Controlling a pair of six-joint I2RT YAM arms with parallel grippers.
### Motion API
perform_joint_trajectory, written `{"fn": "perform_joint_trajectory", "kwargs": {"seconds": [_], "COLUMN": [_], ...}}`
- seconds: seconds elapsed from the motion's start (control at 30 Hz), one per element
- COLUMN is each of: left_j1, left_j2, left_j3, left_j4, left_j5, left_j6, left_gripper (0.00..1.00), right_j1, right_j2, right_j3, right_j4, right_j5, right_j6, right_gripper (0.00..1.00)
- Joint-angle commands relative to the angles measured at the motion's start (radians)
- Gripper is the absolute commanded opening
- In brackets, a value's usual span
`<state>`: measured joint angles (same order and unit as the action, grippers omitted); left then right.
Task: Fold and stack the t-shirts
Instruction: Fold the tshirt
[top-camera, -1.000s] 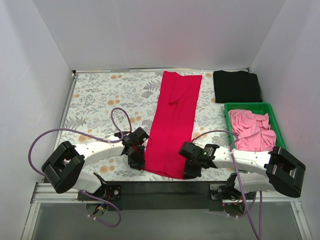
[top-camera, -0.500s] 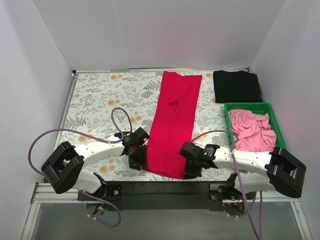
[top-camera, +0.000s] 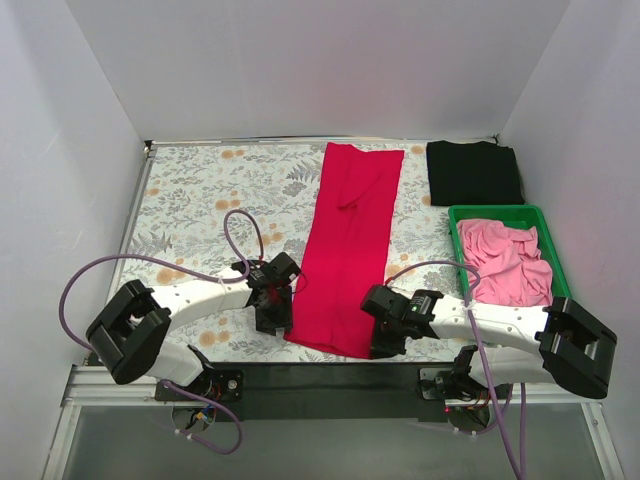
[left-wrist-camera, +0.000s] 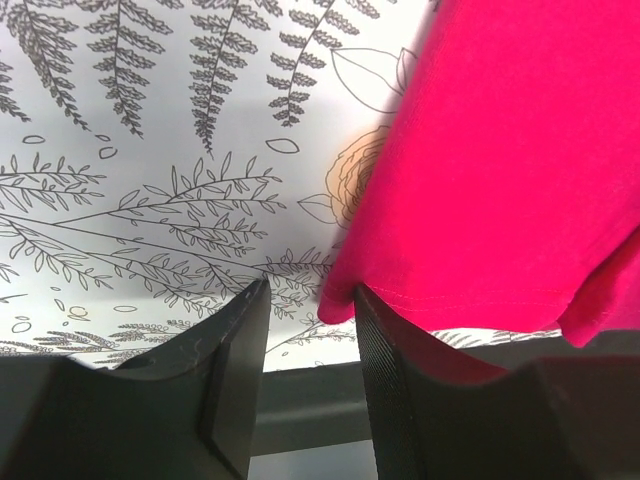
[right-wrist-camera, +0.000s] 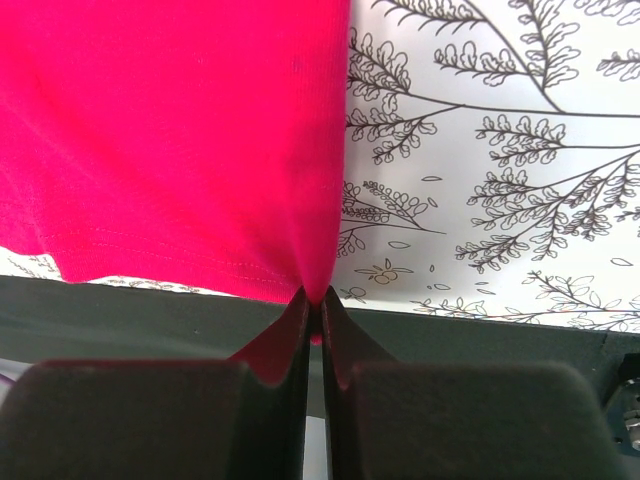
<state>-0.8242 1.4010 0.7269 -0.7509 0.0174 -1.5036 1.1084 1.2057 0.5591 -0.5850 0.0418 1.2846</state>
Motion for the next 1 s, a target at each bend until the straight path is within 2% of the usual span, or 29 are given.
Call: {"fn": "perform_joint_trajectory", "kwargs": {"seconds": [0.0, 0.37, 0.5, 0.57, 0.63, 0.67, 0.7, 0.8, 0.97], "left_j1": [-0.007, -0.082, -0.082, -0.082, -0.082, -0.082, -0.082, -0.087, -0.113], "left_j2": [0.013, 0.058, 0.072, 0.078, 0.088, 0.089, 0.09, 0.067, 0.014], "left_j3": [0.02, 0.009, -0.014, -0.029, -0.037, -0.04, -0.043, -0.043, -0.038], "left_j4": [0.007, 0.031, 0.031, 0.041, 0.045, 0.044, 0.039, 0.007, -0.103], "left_j5": [-0.019, -0.005, -0.046, -0.048, -0.05, -0.045, -0.04, -0.022, 0.091], "left_j6": [0.01, -0.033, -0.033, -0.032, -0.03, -0.024, -0.012, 0.002, 0.014], "left_gripper": [0.38, 0.39, 0.31, 0.23, 0.16, 0.06, 0.0, 0.0, 0.0], "right_j1": [0.007, 0.007, 0.007, 0.007, 0.007, 0.007, 0.007, 0.007, 0.013], "right_j2": [-0.006, 0.035, 0.043, 0.048, 0.048, 0.045, 0.045, 0.035, 0.055], "right_j3": [-0.022, 0.002, 0.007, 0.01, 0.009, 0.007, 0.005, 0.002, 0.037], "right_j4": [-0.078, -0.078, -0.081, -0.082, -0.088, -0.091, -0.096, -0.117, -0.153], "right_j5": [0.033, 0.029, 0.027, 0.03, 0.029, 0.029, 0.026, 0.015, -0.072], "right_j6": [-0.007, -0.027, -0.031, -0.037, -0.044, -0.047, -0.054, -0.079, -0.148], "right_gripper": [0.09, 0.09, 0.08, 0.08, 0.02, 0.01, 0.01, 0.01, 0.01]}}
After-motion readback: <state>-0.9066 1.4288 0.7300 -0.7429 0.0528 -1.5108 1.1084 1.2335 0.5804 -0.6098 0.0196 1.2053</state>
